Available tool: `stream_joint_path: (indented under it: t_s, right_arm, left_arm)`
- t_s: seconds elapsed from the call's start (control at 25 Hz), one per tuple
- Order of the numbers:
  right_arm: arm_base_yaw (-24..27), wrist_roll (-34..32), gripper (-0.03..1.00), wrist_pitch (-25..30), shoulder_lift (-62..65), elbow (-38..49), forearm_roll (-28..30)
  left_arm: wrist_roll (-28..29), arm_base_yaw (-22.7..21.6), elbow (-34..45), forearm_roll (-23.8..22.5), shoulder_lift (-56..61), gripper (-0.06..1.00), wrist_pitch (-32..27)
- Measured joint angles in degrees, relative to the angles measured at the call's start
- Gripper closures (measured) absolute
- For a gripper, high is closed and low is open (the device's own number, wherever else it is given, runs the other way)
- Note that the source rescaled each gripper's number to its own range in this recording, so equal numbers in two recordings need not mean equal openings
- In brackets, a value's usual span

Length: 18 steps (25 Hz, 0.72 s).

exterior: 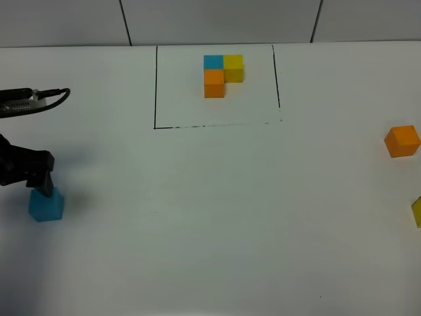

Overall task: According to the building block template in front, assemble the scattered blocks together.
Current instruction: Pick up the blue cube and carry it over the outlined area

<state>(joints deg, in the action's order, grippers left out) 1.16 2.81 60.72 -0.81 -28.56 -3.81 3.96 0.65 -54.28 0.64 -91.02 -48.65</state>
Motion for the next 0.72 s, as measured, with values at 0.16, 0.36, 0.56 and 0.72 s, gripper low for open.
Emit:
stream_joint_path:
  t_s: [0.16, 0.36, 0.56, 0.72]
  right_arm:
    - [0.0, 0.0, 0.22, 0.0, 0.0, 0.0, -0.1]
    - [0.0, 0.0, 0.22, 0.0, 0.0, 0.0, -0.1]
    - [0.0, 0.0, 0.22, 0.0, 0.0, 0.0, -0.1]
    - [0.0, 0.0, 0.22, 0.0, 0.0, 0.0, -0.1]
  left_arm:
    - [1.5, 3.0, -0.1, -1.5, -1.7, 0.04, 2.0]
    - [6.6, 4.5, -0.1, -6.0, -4.7, 0.04, 2.3]
    - [7.2, 4.5, -0.1, -6.2, -4.8, 0.04, 3.1]
    - [7.3, 4.5, -0.1, -5.2, -4.9, 0.04, 5.0]
